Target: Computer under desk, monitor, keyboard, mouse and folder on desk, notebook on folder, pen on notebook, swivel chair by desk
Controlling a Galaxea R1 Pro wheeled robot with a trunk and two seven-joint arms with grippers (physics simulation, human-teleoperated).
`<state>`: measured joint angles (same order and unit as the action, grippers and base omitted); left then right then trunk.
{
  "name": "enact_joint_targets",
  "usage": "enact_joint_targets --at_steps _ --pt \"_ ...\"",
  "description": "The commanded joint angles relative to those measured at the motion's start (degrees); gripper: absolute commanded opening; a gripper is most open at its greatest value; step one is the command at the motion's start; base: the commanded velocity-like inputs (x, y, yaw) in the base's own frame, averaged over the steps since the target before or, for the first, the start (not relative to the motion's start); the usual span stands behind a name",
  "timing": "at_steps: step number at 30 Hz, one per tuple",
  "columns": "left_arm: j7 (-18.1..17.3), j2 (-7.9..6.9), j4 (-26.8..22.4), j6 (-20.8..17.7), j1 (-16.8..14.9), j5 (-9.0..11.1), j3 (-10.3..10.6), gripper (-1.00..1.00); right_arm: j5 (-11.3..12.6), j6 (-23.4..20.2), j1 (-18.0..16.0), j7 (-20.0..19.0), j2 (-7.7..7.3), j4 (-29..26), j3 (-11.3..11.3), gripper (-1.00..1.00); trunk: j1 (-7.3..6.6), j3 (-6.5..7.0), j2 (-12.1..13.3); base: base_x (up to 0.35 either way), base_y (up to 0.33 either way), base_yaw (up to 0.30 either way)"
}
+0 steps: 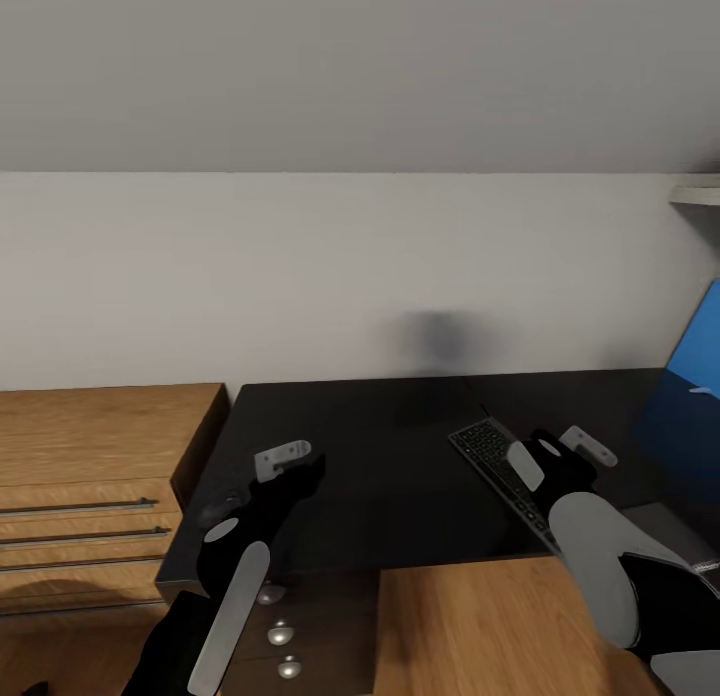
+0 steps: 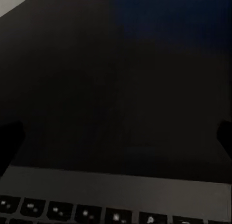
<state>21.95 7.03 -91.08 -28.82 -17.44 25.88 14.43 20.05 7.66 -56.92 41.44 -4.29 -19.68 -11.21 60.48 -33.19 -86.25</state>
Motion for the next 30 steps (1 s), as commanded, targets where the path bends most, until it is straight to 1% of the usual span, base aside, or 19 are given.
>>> enact_joint_targets --at_steps 1,3,4,6,7,8,11,19,22,26,30 --pt "0.6 0.0 -0.1 -0.1 0.0 0.6 0.1 1.0 0.6 0.5 0.0 -0.1 -0.19 0.0 0.0 1.0 0.0 -0.06 0.0 0.0 -0.032 0.0" --pt "0.6 0.0 -0.1 -0.2 0.0 0.6 0.1 1.0 0.6 0.5 0.0 -0.1 -0.59 0.0 0.0 1.0 0.0 -0.06 0.0 0.0 -0.023 0.0" --pt "0.6 0.0 -0.1 -0.2 0.0 0.6 0.1 1.0 0.7 0.5 0.0 -0.4 -1.3 0.0 0.0 1.0 0.0 -0.06 0.0 0.0 -0.011 0.0" --pt "0.5 0.0 -0.1 -0.2 0.0 0.6 0.1 1.0 0.7 0.4 0.0 -1.5 -1.95 0.1 0.0 1.0 0.0 -0.06 0.0 0.0 -0.007 0.0" --pt "0.5 0.0 -0.1 -0.2 0.0 0.6 0.1 1.0 0.7 0.2 0.0 -6.0 -3.43 0.3 0.0 1.0 0.0 -0.06 0.0 0.0 -0.001 0.0" --pt "0.5 0.0 -0.1 -0.2 0.0 0.6 0.1 1.0 0.7 0.2 0.0 -6.6 -3.75 0.4 0.0 1.0 0.0 -0.06 0.0 0.0 -0.001 0.0" --pt "0.5 0.0 -0.1 -0.2 0.0 0.6 0.1 1.0 0.9 -0.1 0.0 -8.6 -5.54 0.6 0.0 1.0 0.0 -0.06 0.0 0.0 0.0 0.0" --pt "0.5 0.0 -0.1 -0.2 0.0 0.6 0.1 1.0 1.3 -0.2 0.0 -9.2 -7.69 0.7 -0.3 1.0 0.0 -0.06 0.0 0.0 0.0 0.0" --pt "0.5 0.0 -0.1 -0.2 0.0 0.6 0.1 1.0 1.4 -0.3 0.0 -9.2 -8.06 0.7 -0.4 1.0 0.0 -0.06 0.0 0.0 0.0 0.0" --pt "0.5 0.0 -0.1 -0.2 0.0 0.6 0.1 1.0 1.9 -1.5 0.0 -9.2 -8.37 0.7 -0.6 1.0 0.0 -0.06 0.0 0.0 0.0 0.0" --pt "0.5 0.0 -0.1 -0.2 0.0 0.6 0.1 1.0 3.4 -3.2 0.0 -9.2 -8.78 0.7 -1.2 1.0 0.0 -0.06 0.0 0.0 0.0 0.0"
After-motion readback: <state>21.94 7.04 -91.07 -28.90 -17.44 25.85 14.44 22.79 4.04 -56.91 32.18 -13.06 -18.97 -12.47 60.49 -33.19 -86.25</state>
